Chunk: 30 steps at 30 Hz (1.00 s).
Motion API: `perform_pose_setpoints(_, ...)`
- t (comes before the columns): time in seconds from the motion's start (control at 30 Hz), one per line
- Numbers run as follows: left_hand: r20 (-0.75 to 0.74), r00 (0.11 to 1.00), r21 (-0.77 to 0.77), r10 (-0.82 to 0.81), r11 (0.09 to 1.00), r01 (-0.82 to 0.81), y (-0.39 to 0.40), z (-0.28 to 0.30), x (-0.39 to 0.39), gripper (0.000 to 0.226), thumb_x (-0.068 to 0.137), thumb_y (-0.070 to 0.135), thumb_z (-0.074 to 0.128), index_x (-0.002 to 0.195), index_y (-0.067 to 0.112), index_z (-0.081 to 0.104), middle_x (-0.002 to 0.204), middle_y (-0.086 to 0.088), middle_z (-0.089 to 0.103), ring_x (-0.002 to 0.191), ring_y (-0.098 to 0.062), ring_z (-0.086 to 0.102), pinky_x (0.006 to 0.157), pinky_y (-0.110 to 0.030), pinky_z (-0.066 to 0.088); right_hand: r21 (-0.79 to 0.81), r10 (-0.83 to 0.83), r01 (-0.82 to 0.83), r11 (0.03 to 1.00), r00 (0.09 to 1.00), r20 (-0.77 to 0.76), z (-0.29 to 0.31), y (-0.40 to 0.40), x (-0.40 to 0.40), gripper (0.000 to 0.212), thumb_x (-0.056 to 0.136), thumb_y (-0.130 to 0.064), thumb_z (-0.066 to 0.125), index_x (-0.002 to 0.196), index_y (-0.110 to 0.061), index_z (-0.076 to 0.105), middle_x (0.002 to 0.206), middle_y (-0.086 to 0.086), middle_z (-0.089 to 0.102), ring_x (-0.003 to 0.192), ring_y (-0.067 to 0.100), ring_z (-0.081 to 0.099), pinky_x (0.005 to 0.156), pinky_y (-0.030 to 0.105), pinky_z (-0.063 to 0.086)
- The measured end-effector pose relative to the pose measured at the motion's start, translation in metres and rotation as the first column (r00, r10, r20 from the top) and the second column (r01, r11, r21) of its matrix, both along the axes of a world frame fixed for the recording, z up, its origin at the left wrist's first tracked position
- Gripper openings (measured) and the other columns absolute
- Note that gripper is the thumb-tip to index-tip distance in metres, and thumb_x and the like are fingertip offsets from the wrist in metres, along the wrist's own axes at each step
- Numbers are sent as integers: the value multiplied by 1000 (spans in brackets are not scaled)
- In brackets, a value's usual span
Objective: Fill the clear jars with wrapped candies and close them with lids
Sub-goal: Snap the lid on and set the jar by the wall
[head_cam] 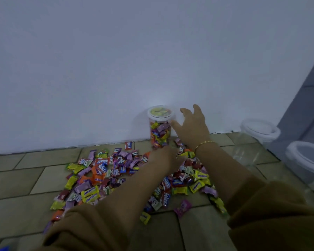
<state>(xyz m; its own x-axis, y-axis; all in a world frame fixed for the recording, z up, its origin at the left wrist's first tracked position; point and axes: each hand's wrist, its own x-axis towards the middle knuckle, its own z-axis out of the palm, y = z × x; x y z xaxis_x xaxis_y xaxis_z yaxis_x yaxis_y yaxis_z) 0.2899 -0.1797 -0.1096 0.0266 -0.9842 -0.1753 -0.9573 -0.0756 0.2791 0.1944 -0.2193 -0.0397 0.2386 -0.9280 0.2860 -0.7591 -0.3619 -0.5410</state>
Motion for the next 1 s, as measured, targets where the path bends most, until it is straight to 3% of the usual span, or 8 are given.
perform_pose_setpoints(0.23, -123, 985, -99, -123, 989, 111, 1, 31, -70, 43, 97, 44, 40, 134, 24, 48, 124, -10, 60, 105, -29, 59, 88, -39, 49, -245, -243, 156, 957, 891, -382, -2, 9, -69, 42, 91, -16, 47, 133, -11, 46, 151, 12, 26, 142, 30, 14, 109, 43, 19)
perform_pose_setpoints(0.33, -221, 961, -116, -168, 983, 145, 2, 39, -96, 44, 97, 42, 40, 134, 21, 49, 117, -12, 64, 100, -27, 61, 84, -39, 51, -227, -352, 275, 934, 815, -461, -4, 12, -100, 48, 95, -10, 34, 143, -8, 29, 155, 19, 14, 145, 35, 0, 114, 52, 4)
perform_pose_setpoints(0.47, -339, 921, -108, -191, 981, 164, 8, 44, -117, 52, 96, 45, 44, 139, 18, 45, 137, -8, 53, 123, -25, 52, 98, -35, 42, -221, -432, 373, 901, 733, -526, -11, 17, -132, 55, 96, -12, 26, 147, -2, 9, 152, 26, 17, 142, 40, 7, 113, 58, 4)
perform_pose_setpoints(0.57, -374, 916, -90, -147, 988, 121, 13, 46, -121, 53, 96, 42, 47, 141, 14, 42, 141, -9, 49, 126, -23, 48, 101, -33, 38, -274, -433, 336, 901, 735, -522, -16, 21, -141, 52, 94, -6, 30, 145, -1, 20, 137, 19, 39, 130, 35, 31, 111, 62, 8)
perform_pose_setpoints(0.67, -466, 880, -71, -96, 995, 71, 15, 50, -119, 51, 97, 38, 47, 139, 11, 44, 140, -10, 50, 123, -22, 50, 103, -33, 40, -285, -396, 282, 916, 740, -543, -12, 26, -143, 45, 91, -1, 35, 136, -5, 36, 133, 13, 41, 129, 32, 31, 108, 65, 13)
perform_pose_setpoints(0.8, -612, 791, -73, -11, 996, -43, 25, 60, -108, 48, 99, 36, 43, 140, 13, 43, 143, -6, 47, 125, -20, 48, 96, -23, 35, -316, -263, 127, 940, 861, -436, -12, 33, -148, 46, 80, 11, 49, 125, 0, 48, 132, 15, 46, 131, 34, 34, 95, 52, 43)
perform_pose_setpoints(0.9, -728, 685, -98, 39, 982, -159, 34, 71, -97, 47, 98, 42, 41, 134, 14, 50, 130, -8, 57, 118, -25, 54, 105, -39, 40, -479, -141, 8, 878, 960, -243, -13, 36, -147, 43, 61, 25, 52, 100, 13, 62, 104, 26, 64, 106, 48, 58, 71, 53, 57)
perform_pose_setpoints(1.0, -792, 609, -137, 45, 959, -248, 49, 86, -84, 48, 95, 56, 36, 115, 18, 56, 108, -2, 61, 103, -26, 60, 97, -47, 46, -558, -22, -69, 827, 988, -155, 2, 54, -132, 44, 60, 22, 54, 102, 13, 64, 105, 29, 65, 103, 50, 60, 74, 56, 53)
